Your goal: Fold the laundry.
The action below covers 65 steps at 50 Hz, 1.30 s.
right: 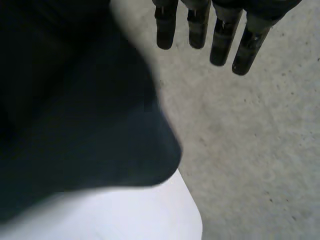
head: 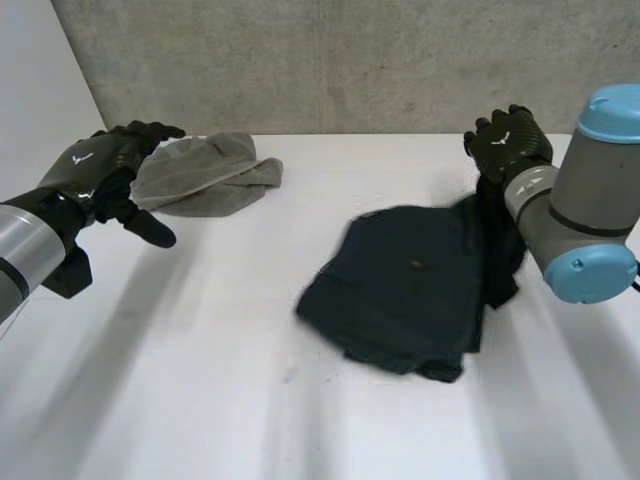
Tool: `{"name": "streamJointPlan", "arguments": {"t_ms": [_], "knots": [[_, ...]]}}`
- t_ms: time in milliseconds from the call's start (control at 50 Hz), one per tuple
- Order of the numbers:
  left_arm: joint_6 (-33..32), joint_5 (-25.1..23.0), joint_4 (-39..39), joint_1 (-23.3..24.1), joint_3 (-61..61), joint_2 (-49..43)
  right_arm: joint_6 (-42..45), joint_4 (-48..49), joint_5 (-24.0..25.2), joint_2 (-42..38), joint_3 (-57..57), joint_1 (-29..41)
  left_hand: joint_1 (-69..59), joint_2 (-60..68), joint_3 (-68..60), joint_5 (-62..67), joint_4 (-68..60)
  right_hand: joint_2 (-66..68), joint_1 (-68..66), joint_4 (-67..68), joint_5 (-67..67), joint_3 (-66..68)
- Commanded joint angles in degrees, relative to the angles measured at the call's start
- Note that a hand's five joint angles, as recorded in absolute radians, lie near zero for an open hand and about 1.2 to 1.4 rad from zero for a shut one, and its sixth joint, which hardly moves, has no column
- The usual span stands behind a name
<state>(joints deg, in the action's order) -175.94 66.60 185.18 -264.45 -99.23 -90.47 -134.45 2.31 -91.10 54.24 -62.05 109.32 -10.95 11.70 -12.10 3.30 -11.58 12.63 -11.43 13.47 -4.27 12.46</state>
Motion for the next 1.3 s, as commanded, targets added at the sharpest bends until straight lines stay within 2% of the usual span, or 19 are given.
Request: {"name": "streamJointPlan", "arguments": {"t_ms": [20,120,220,320,440,580,680,760,780,840,860,920,940,1000,1080,1200,1300], "knots": [[-0.72,0.03,0.01,2.96,-1.76,-1.38,-3.7,-0.73,-0.66,1.73,-0.61,0.19,0.95,-1.7,2.1,-3.3,1.58,-2.63,1.43,-3.47,4.27,-2.46],[-0.98,0.03,0.19,6.22,-3.25,-2.61,-7.39,-3.18,-0.4,8.75,-3.68,0.37,0.9,-1.65,2.06,-3.25,1.53,-2.63,1.43,-3.47,4.27,-2.46],[-1.95,-0.06,2.55,11.22,-3.87,-5.94,-9.16,-7.84,0.13,11.06,-7.11,0.11,0.4,-1.15,1.55,-2.75,1.03,-2.63,1.43,-3.47,4.27,-2.46],[-4.93,0.03,10.27,19.56,-1.94,-12.17,-10.83,-8.91,0.75,14.65,-12.47,-0.16,-1.62,0.87,-0.47,-0.73,-0.99,-2.63,1.43,-3.47,4.27,-2.46],[-8.89,0.64,16.35,25.82,3.94,-21.4,-11.09,-7.68,2.94,18.79,-20.28,-0.07,-2.8,2.05,-1.64,0.45,-2.17,-2.63,1.43,-3.47,4.27,-2.46],[-13.81,0.73,15.66,30.48,16.07,-35.2,-11.09,-4.43,4.0,22.21,-27.32,-0.94,-6.49,5.74,-5.34,4.14,-5.86,-2.63,1.43,-3.47,4.27,-2.46],[-16.27,2.66,12.06,31.18,23.54,-42.59,-11.09,-2.84,4.18,23.71,-30.49,-2.27,-22.44,21.69,-21.29,20.1,-21.81,-2.63,1.43,-3.47,4.27,-2.46],[-19.0,6.96,8.45,31.62,28.03,-46.02,-11.09,-2.58,4.44,24.15,-31.9,-2.97,-45.46,44.71,-44.3,43.11,-44.83,-2.63,1.43,-3.47,4.27,-2.46],[-20.48,9.32,7.23,31.62,29.17,-46.72,-11.09,-2.4,4.53,24.24,-32.08,-3.14,-55.68,54.93,-54.53,53.33,-55.05,-2.63,1.43,-3.47,4.27,-2.46],[-22.51,13.54,6.34,31.36,30.32,-46.64,-11.09,-2.14,5.05,24.24,-32.43,-3.94,-69.01,68.26,-67.86,66.66,-68.38,-2.63,1.43,-3.47,4.27,-2.46],[-23.56,16.87,6.34,30.92,30.84,-46.21,-11.09,-2.05,5.14,24.24,-32.43,-4.29,-69.05,68.3,-67.9,66.7,-68.42,-2.63,1.43,-3.47,4.27,-2.46],[-24.8,22.51,7.12,30.05,31.99,-45.07,-11.09,-2.05,5.23,24.33,-32.34,-5.17,-69.05,68.3,-67.9,66.7,-68.42,-2.63,1.43,-3.47,4.27,-2.46],[-25.07,25.83,8.61,28.48,33.21,-43.06,-11.09,-2.05,5.32,24.33,-32.26,-5.17,-69.05,68.3,-67.9,66.7,-68.42,-2.63,1.43,-3.47,4.27,-2.46],[-25.15,28.32,12.21,25.04,34.27,-39.1,-11.09,-2.05,5.58,24.77,-32.08,-5.26,-69.05,68.3,-67.9,66.7,-68.42,-2.63,1.43,-3.47,4.27,-2.46],[-24.81,25.44,20.64,22.48,36.98,-34.17,-11.18,-1.88,5.58,25.21,-32.08,-5.26,-69.05,68.3,-67.9,66.7,-68.42,-2.63,1.43,-3.47,4.27,-2.46],[-23.49,19.28,25.14,24.76,43.58,-33.37,-11.7,-1.35,5.41,25.38,-32.43,-4.99,-69.05,68.3,-67.9,66.7,-68.42,-2.63,1.43,-3.47,4.27,-2.46],[-18.22,14.89,25.76,28.37,47.1,-34.42,-14.16,-0.91,5.05,26.44,-32.52,-5.34,-69.05,68.3,-67.9,66.7,-68.42,-2.63,1.43,-3.47,4.27,-2.46]]}}
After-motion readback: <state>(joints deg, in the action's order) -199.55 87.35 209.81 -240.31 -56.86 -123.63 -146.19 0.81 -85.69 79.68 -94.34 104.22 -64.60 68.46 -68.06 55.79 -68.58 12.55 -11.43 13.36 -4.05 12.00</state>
